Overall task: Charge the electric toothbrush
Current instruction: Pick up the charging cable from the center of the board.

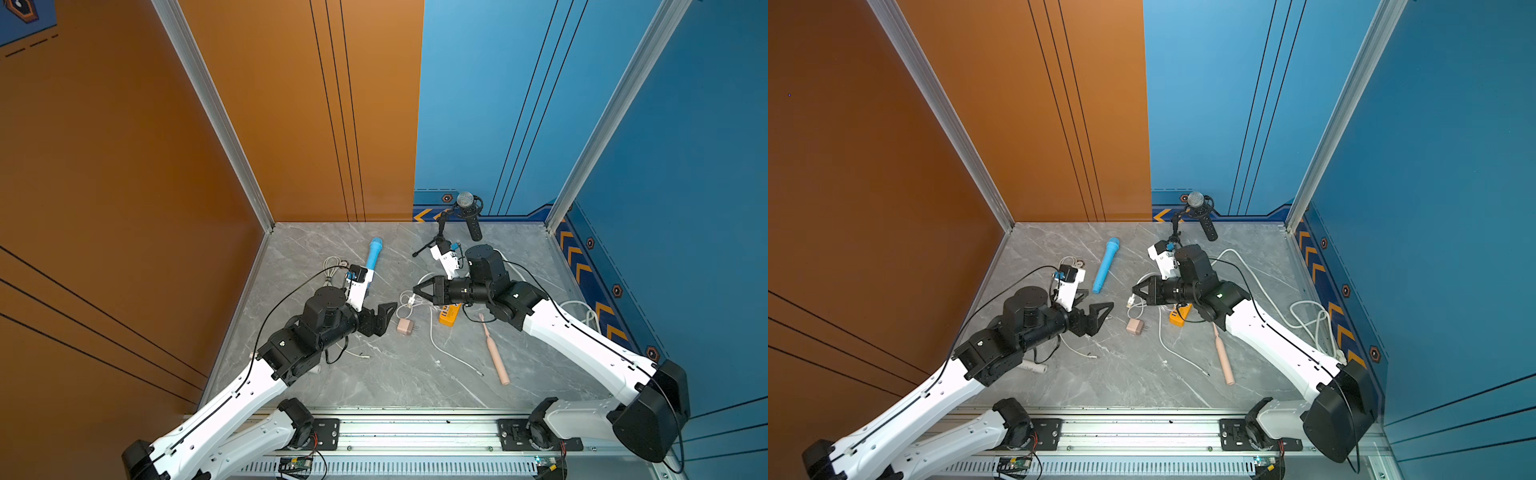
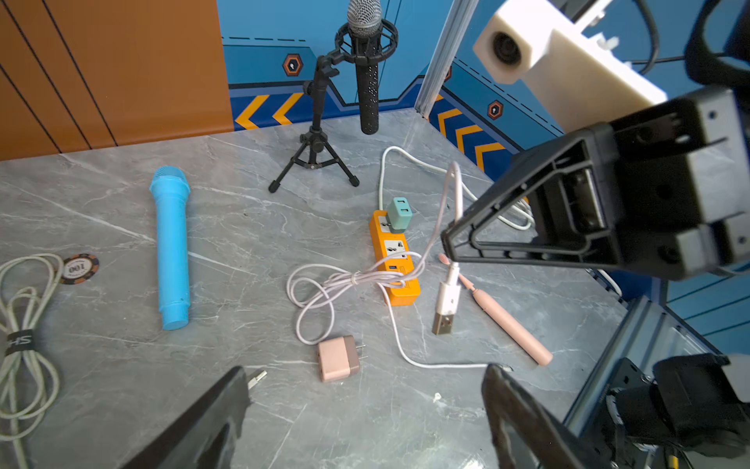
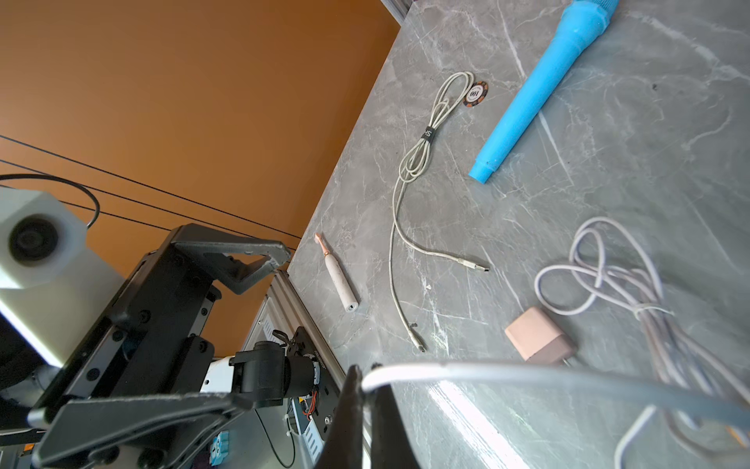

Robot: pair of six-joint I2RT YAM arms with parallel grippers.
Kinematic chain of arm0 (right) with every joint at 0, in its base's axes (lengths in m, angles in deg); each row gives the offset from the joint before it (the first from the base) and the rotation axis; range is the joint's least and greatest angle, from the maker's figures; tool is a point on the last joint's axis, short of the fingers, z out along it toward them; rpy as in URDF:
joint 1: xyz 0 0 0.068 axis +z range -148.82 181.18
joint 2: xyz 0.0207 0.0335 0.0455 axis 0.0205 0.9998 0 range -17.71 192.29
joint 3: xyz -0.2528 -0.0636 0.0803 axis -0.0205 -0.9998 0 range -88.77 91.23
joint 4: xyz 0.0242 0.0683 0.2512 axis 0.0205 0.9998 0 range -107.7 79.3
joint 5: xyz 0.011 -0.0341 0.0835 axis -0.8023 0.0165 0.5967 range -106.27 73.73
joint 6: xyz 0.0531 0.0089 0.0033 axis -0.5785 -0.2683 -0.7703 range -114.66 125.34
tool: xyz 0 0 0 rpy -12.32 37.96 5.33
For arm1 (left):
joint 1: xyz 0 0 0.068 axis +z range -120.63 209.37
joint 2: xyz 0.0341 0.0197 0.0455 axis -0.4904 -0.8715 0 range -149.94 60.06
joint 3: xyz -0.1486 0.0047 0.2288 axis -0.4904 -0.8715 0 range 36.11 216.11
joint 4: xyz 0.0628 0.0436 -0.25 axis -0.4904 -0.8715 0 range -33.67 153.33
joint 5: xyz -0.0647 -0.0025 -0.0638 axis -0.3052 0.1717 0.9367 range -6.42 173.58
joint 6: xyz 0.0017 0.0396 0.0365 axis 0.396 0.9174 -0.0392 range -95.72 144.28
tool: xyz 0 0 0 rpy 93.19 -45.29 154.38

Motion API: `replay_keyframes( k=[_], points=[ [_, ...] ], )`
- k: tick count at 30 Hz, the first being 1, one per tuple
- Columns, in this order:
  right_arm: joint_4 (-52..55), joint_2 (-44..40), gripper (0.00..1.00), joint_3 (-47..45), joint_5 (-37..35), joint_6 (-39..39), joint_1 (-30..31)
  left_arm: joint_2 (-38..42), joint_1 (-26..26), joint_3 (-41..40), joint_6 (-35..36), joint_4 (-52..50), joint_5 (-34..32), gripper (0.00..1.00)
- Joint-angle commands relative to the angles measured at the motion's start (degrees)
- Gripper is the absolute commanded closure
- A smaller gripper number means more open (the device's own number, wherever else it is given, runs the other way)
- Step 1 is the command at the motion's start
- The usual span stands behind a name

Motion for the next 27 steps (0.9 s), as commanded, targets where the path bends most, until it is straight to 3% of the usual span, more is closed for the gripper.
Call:
replay_keyframes(
  k=[1,4,5,10,17,23,27],
  points=[
    [-1.0,-2.1,1.0,-2.3,3.2,3.4,-1.4,-1.2,0.3,1.6,0.4,-1.9,7.0,0.12],
    [-2.0,-3.0,1.0,-3.8,2.6,3.7,-2.5,-2.8,0.1,1.7,0.6,-1.8,6.8,0.13],
    [-1.7,-2.8,1.0,-4.0,2.0,3.1,-3.1,-3.2,-0.5,1.5,1.1,-1.7,5.2,0.18],
    [1.6,-1.6,1.0,-3.1,-4.2,-4.2,-4.0,-5.2,-7.4,0.8,8.3,-0.3,-5.9,0.21],
    [14.1,2.2,1.0,3.3,-12.9,-16.8,-2.9,-6.7,-14.4,-8.0,22.6,17.2,-16.7,0.21],
    [19.6,3.9,1.0,7.2,-13.8,-25.7,-2.8,-11.0,-15.8,-9.6,36.8,24.9,-19.5,0.22],
    [20.5,4.0,1.0,8.1,-13.8,-30.4,-2.4,-13.9,-15.8,-9.7,40.8,29.0,-19.2,0.24]
  ],
)
